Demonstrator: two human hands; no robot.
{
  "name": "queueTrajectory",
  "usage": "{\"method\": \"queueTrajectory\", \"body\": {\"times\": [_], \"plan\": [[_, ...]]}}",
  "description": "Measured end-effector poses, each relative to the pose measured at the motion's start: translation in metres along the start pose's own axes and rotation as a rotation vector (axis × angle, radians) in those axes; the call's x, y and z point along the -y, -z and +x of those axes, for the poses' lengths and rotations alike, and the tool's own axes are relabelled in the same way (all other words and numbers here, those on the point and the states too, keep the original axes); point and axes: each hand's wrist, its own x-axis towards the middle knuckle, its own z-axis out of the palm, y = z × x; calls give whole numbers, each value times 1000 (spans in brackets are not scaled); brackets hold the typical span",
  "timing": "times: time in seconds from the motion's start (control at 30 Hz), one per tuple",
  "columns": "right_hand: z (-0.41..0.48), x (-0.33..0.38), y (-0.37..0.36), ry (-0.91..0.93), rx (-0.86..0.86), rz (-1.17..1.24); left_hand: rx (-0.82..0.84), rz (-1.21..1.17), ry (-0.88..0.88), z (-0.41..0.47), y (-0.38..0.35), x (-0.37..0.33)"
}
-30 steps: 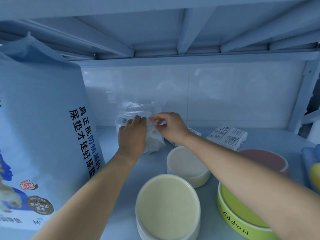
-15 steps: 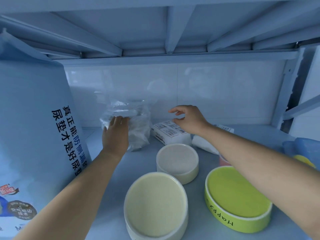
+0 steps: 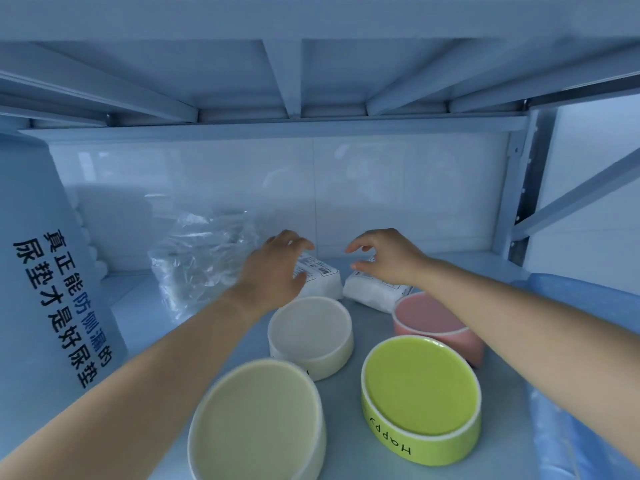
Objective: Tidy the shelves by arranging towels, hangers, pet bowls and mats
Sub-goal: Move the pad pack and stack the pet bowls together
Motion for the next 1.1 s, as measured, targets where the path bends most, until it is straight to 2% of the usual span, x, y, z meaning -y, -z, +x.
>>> {"method": "queueTrajectory", "body": {"times": [0.17, 0.57, 0.7, 0.83, 1.0, 1.1], "plan": [[-6, -12, -2, 17, 118, -296, 280, -21, -64, 19, -13, 6], [12, -7, -33, 7, 187, -317, 415, 149, 63, 38, -47, 18], [23, -7, -43, -16, 215, -298, 393, 95, 59, 42, -47, 24], [30, -8, -49, -23, 263, -304, 300, 63, 55, 38, -50, 36], [38, -3, -53, -14, 282, -309, 83, -125, 130, 40, -44, 41], [43, 2, -57, -1, 301, -304, 16, -95, 131, 45, -37, 37]]}}
